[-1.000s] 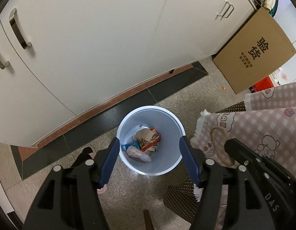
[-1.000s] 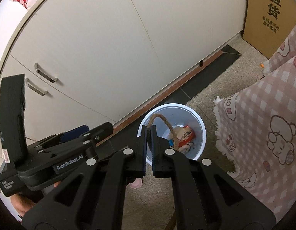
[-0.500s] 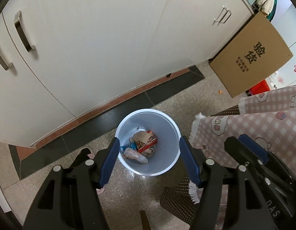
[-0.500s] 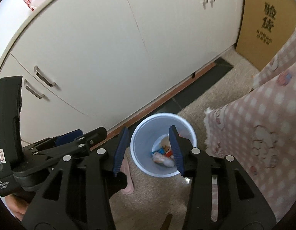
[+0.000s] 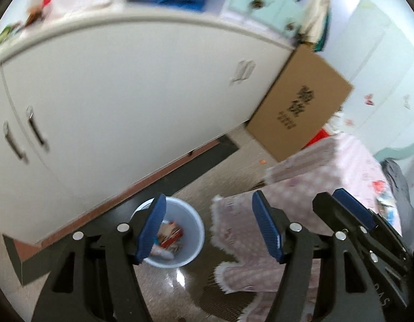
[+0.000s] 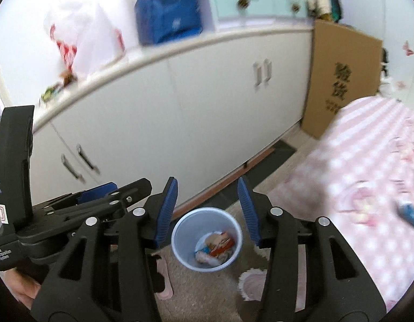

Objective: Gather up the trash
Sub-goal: 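Move both grippers back over the table toward the toothpaste tube, then grasp the blue toothpaste tube with the left gripper while the right grasps the blue box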

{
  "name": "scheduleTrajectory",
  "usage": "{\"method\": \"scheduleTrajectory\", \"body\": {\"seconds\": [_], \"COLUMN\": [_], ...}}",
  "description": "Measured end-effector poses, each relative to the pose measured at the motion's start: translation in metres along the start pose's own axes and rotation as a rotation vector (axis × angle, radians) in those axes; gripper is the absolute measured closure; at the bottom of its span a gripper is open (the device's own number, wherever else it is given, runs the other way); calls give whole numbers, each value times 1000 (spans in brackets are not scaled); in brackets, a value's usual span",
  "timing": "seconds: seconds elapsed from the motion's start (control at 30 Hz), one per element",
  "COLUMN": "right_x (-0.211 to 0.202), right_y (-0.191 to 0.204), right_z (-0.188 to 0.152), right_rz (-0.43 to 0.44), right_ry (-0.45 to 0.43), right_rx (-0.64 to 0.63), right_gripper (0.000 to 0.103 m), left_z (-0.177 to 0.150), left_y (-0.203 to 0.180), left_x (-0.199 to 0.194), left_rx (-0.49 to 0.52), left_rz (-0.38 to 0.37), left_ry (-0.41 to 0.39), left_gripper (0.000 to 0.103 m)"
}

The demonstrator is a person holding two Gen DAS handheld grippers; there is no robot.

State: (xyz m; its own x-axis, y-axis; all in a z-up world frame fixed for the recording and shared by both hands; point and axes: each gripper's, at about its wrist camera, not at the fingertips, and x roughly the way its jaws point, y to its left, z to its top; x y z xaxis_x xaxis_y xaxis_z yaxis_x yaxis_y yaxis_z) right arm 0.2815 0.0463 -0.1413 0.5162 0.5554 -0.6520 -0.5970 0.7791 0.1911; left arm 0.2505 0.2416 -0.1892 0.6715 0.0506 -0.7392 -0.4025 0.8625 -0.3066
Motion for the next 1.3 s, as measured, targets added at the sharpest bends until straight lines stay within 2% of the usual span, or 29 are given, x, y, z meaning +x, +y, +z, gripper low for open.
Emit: {"method": "scheduleTrajectory", "body": {"seconds": [0.23,0.33,0.47,0.7,0.87,0.97,1.0,1.17,1.3], "right_x": [-81,-107,-134,-159,-164,-164,-164,-159,-157], "right_y": [-61,-94,-140,-203,-227,-236,-239,-250,-254], "right_z": [-1,-12,-31,-65,-76,-83,-84,-85,-84], "right_rz": [-87,-132,-220,-310,-329,-337,-334,-326,-316], "right_ry": [-101,-117,-108,-91,-68,-57,-53,-34,-27], "right_rx": [58,85,120,216,253,266,269,274,282], "right_gripper": [51,51,50,50,49,49,49,47,46], "left_z": [-10,-24,-50,-80,-96,-108,-108,-101,-88], "left_y": [-94,-143,-209,-278,-308,-322,-325,-331,-328], "left_x": [-25,-27,-21,3,22,36,34,43,54], "left_rx": [158,299,517,736,909,1029,1042,1074,1032], "left_rz": [-125,-172,-204,-223,-226,-178,-182,-198,-267], "left_ry": [-19,-11,2,20,18,14,-13,-8,72], "left_gripper": [33,30,28,27,27,27,27,27,27]}}
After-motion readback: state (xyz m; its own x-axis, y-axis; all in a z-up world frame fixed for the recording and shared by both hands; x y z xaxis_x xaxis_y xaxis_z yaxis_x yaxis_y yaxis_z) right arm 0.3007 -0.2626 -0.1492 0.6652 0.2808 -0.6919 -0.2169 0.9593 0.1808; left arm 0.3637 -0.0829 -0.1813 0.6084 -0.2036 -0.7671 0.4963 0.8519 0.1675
